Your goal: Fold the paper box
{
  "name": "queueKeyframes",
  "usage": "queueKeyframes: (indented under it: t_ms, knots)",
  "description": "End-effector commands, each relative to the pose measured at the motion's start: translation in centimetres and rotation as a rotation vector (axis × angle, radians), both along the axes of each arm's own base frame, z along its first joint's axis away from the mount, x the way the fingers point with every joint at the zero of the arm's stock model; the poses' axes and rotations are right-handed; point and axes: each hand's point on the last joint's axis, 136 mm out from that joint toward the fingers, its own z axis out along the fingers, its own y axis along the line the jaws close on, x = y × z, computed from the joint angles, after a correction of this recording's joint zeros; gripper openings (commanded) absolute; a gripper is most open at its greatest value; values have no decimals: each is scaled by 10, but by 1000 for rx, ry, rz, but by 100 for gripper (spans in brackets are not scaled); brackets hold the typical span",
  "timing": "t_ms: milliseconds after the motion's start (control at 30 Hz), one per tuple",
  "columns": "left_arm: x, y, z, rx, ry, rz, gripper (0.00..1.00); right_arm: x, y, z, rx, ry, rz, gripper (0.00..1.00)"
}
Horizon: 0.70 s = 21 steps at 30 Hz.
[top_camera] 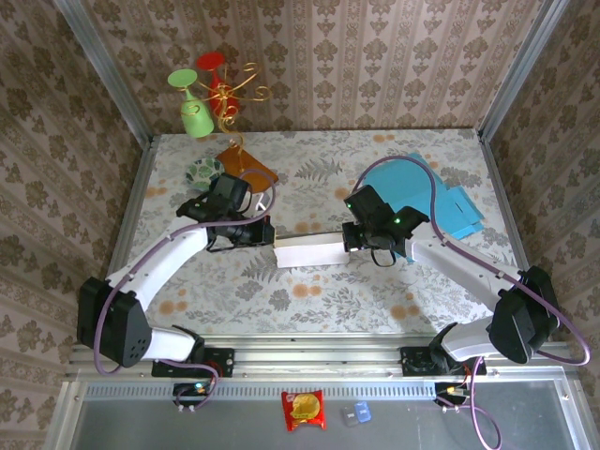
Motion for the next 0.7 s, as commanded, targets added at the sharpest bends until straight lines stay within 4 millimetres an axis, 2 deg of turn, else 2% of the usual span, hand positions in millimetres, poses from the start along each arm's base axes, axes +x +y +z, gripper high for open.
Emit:
queueKeyframes:
  t_ms: [0, 267, 467, 667]
  knots:
    - [-10, 0, -2, 0, 12, -44, 0, -7, 7, -10, -12, 31, 29, 0]
    - [-16, 1, -4, -35, 56, -27, 0, -7, 12, -4, 4, 40, 44, 0]
    - [-19, 15, -8, 39, 75, -47, 0, -5, 13, -1, 4, 42, 37, 0]
    - [-17, 18, -7, 62, 30, -55, 0, -4, 14, 0, -5, 34, 36, 0]
